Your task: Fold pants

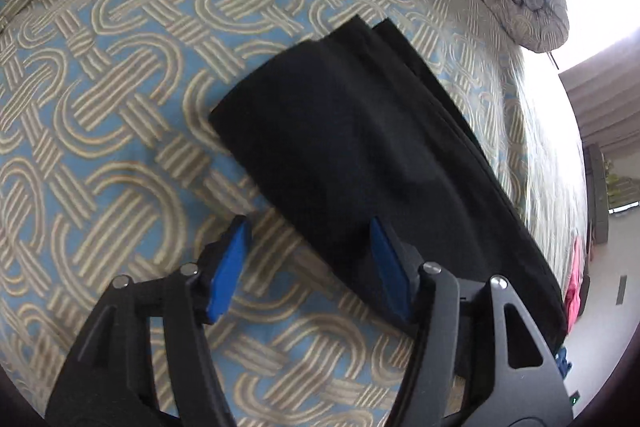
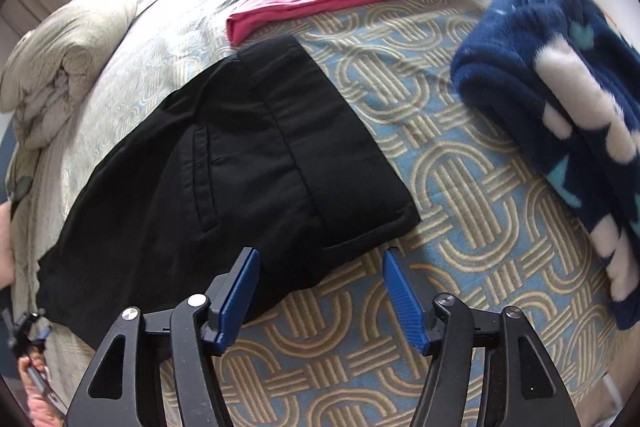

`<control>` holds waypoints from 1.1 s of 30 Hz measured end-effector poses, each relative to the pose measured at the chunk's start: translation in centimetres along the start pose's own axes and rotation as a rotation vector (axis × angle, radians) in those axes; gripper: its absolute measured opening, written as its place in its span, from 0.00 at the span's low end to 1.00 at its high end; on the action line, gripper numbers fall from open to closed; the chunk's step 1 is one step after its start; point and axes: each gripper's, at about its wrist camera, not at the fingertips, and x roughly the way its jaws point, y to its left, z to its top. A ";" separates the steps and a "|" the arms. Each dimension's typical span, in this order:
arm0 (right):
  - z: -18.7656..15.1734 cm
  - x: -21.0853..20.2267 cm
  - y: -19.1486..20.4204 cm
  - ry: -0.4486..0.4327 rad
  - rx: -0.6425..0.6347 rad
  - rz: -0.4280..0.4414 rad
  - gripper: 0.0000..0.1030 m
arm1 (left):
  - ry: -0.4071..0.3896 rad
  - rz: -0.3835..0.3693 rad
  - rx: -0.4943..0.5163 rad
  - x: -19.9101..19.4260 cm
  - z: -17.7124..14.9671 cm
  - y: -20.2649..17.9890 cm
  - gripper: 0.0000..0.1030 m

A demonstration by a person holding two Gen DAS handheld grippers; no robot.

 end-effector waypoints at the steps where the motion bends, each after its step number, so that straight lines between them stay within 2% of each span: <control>1: -0.1 0.1 -0.4 0.001 0.014 0.016 0.66 | -0.007 -0.003 -0.011 -0.1 0.1 -0.2 0.61; 2: -0.2 0.1 -0.7 0.001 0.027 0.029 0.67 | -0.010 -0.009 -0.021 0.0 0.2 -0.4 0.61; 3: -0.3 0.3 -1.1 0.000 0.047 0.049 0.67 | -0.015 -0.016 -0.026 -0.1 0.4 -0.7 0.46; 4: -0.3 0.3 -1.4 0.001 0.065 0.065 0.68 | -0.024 -0.010 -0.027 -0.3 0.6 -0.9 0.15; 5: -0.3 0.5 -1.8 0.005 0.087 0.087 0.69 | -0.028 -0.005 -0.029 -0.4 1.0 -1.2 0.04; 9: 0.5 1.3 -3.2 0.007 0.189 0.162 0.69 | -0.127 -0.078 -0.081 -2.7 2.2 -1.5 0.05; 10: 0.9 1.3 -3.2 -0.011 0.206 0.167 0.66 | -0.162 -0.089 -0.112 -3.5 2.4 -1.5 0.08; 11: 1.1 1.1 -3.0 -0.028 0.204 0.139 0.39 | -0.181 -0.085 -0.139 -3.9 2.4 -1.4 0.11; 12: 1.4 0.9 -2.6 -0.029 0.184 0.092 0.25 | -0.187 -0.074 -0.169 -4.3 2.3 -1.4 0.23; 13: 1.5 0.6 -2.2 -0.028 0.170 0.068 0.23 | -0.186 -0.074 -0.177 -4.7 1.7 -1.6 0.34; 14: 1.4 0.0 -1.9 -0.044 0.162 0.052 0.21 | -0.184 -0.080 -0.166 -5.0 1.1 -1.9 0.35; 17: 1.1 -0.8 -2.1 -0.061 0.160 0.060 0.20 | -0.137 -0.160 -0.011 -6.1 -2.6 -4.8 0.36; 18: 1.0 -0.4 -2.4 -0.043 0.158 0.068 0.21 | -0.086 -0.212 0.088 -6.3 -5.1 -6.5 0.37; 19: 0.9 0.0 -2.7 -0.035 0.158 0.076 0.21 | -0.031 -0.261 0.184 -6.1 -7.1 -8.3 0.42; 20: 0.6 0.1 -3.1 -0.028 0.155 0.081 0.23 | 0.064 -0.323 0.336 -5.5 -10.5 -11.2 0.46; 21: 0.4 0.4 -3.4 -0.022 0.151 0.087 0.24 | 0.130 -0.355 0.439 -5.0 -13.1 -13.2 0.53; 23: 0.1 0.5 -3.6 -0.030 0.150 0.102 0.25 | 0.263 -0.404 0.647 -3.5 -19.5 -17.9 0.54; 25: 0.1 0.6 -3.7 -0.030 0.147 0.106 0.27 | 0.355 -0.432 0.782 -2.0 -24.4 -21.7 0.54; 28: -0.1 0.5 -4.0 -0.026 0.149 0.113 0.27 | 0.414 -0.474 0.914 -0.8 -29.5 -26.2 0.54; 30: -0.3 0.3 -4.2 -0.028 0.153 0.122 0.28 | 0.381 -0.491 0.981 -0.5 -31.6 -28.7 0.55; 33: -0.8 0.0 -4.6 -0.034 0.160 0.136 0.30 | 0.340 -0.482 1.062 0.4 -32.8 -30.8 0.56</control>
